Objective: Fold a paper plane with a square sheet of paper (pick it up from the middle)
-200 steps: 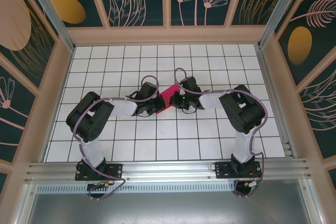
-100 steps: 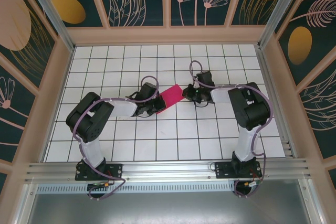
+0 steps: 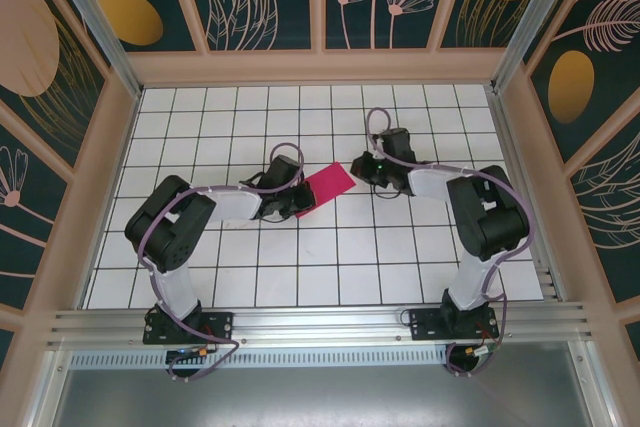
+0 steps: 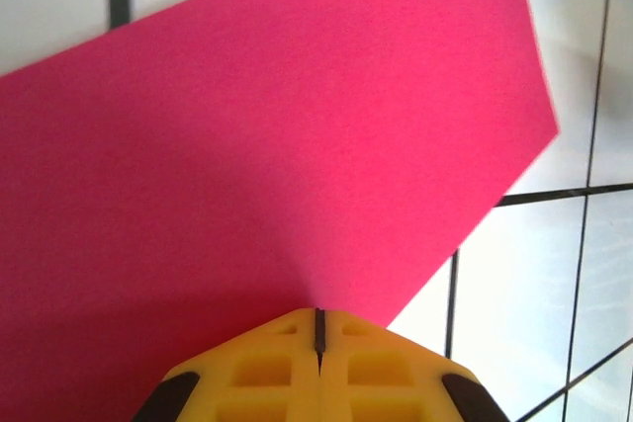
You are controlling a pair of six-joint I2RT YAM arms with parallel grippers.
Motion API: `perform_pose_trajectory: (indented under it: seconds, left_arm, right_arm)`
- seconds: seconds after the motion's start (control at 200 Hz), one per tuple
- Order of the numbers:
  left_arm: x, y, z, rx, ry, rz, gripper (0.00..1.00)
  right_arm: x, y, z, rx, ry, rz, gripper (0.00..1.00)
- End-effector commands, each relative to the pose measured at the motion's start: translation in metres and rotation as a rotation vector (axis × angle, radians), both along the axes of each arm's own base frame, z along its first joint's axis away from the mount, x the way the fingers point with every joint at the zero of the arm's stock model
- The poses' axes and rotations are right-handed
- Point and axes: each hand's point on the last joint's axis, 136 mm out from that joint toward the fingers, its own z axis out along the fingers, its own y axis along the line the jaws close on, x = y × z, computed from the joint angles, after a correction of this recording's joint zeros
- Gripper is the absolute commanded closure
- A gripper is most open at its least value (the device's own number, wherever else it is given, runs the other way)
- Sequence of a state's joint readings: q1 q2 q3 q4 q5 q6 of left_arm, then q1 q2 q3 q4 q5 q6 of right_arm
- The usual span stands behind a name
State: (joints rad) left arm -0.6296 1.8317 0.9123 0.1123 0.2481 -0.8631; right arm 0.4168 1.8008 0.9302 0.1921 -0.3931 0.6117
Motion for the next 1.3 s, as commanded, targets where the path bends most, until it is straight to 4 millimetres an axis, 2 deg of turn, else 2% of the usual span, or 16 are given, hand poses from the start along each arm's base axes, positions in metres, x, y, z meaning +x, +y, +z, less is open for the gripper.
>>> perform_pose_trajectory:
  seconds: [0.0, 0.015, 0.04, 0.135, 0.375, 0.646, 0.821, 1.041, 1.186, 1.231, 1.296]
  left_arm:
    - [0.007, -0.014, 0.03, -0.025, -0.073, -0.079, 1.0]
    - [0.007, -0.015, 0.03, -0.032, -0.074, -0.082, 1.0]
    - [0.015, -0.023, 0.042, -0.062, -0.102, -0.089, 1.0]
    - [0.016, -0.032, 0.043, -0.11, -0.1, -0.104, 1.0]
    - [0.018, -0.043, 0.032, -0.138, -0.076, -0.142, 1.0]
    - [0.017, -0.045, 0.007, -0.096, -0.039, -0.18, 1.0]
    - [0.016, -0.041, -0.007, -0.047, -0.023, -0.188, 1.0]
    - [0.003, -0.028, -0.025, 0.006, 0.02, -0.196, 1.0]
    - [-0.014, -0.016, -0.036, 0.041, 0.049, -0.218, 1.0]
    - [-0.017, -0.014, -0.034, 0.041, 0.046, -0.228, 1.0]
    - [-0.033, -0.003, -0.041, 0.06, 0.069, -0.241, 1.0]
  right_arm:
    - [-0.018, 0.023, -0.018, -0.004, 0.039, 0.062, 1.0]
    - [-0.018, 0.025, -0.019, -0.001, 0.045, 0.061, 1.0]
    - [-0.018, 0.027, -0.022, 0.006, 0.053, 0.059, 1.0]
    - [-0.019, 0.028, -0.031, 0.018, 0.083, 0.052, 1.0]
    - [-0.022, 0.021, -0.046, -0.011, 0.127, 0.049, 1.0]
    - [-0.028, 0.016, -0.062, -0.048, 0.176, 0.056, 1.0]
    - [-0.032, 0.013, -0.068, -0.066, 0.197, 0.061, 1.0]
    - [-0.036, 0.009, -0.077, -0.087, 0.221, 0.065, 1.0]
    - [-0.038, 0.005, -0.082, -0.101, 0.234, 0.069, 1.0]
    - [-0.038, 0.003, -0.083, -0.109, 0.236, 0.068, 1.0]
    - [-0.039, 0.001, -0.086, -0.117, 0.244, 0.069, 1.0]
